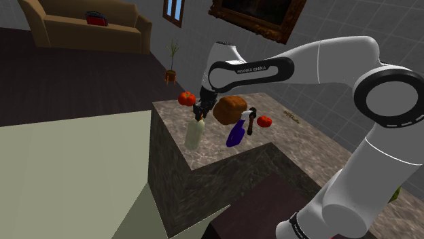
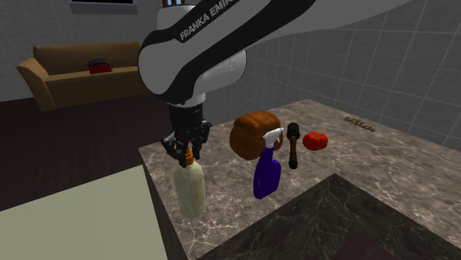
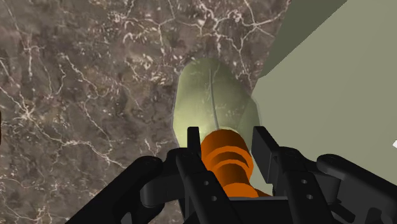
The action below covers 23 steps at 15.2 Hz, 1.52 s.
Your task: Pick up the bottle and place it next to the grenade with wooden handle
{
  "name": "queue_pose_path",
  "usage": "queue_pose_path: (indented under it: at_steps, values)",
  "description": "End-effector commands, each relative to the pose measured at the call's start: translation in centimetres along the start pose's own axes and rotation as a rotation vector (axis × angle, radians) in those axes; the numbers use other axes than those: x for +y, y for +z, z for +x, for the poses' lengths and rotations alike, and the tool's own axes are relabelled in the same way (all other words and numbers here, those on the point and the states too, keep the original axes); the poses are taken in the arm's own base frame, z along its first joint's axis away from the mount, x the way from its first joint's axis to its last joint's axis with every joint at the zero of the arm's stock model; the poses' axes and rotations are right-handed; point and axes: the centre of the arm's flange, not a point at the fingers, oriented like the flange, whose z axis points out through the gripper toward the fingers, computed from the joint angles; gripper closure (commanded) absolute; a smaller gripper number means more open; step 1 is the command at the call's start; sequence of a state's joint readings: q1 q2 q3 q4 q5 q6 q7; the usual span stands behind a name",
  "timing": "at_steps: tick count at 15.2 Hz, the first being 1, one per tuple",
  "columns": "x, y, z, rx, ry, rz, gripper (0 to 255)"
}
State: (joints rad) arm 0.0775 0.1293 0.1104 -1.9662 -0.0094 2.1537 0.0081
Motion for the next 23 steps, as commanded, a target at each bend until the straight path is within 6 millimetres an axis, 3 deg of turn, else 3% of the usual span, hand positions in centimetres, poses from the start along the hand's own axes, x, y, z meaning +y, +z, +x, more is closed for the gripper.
queue_pose_path:
  at_steps: [1,23]
  values:
    - [0.0,0.0,0.0,0.0,0.0,0.0,255]
    - [-0.1,-11.6,0.7,0.0,0.0,0.0,255]
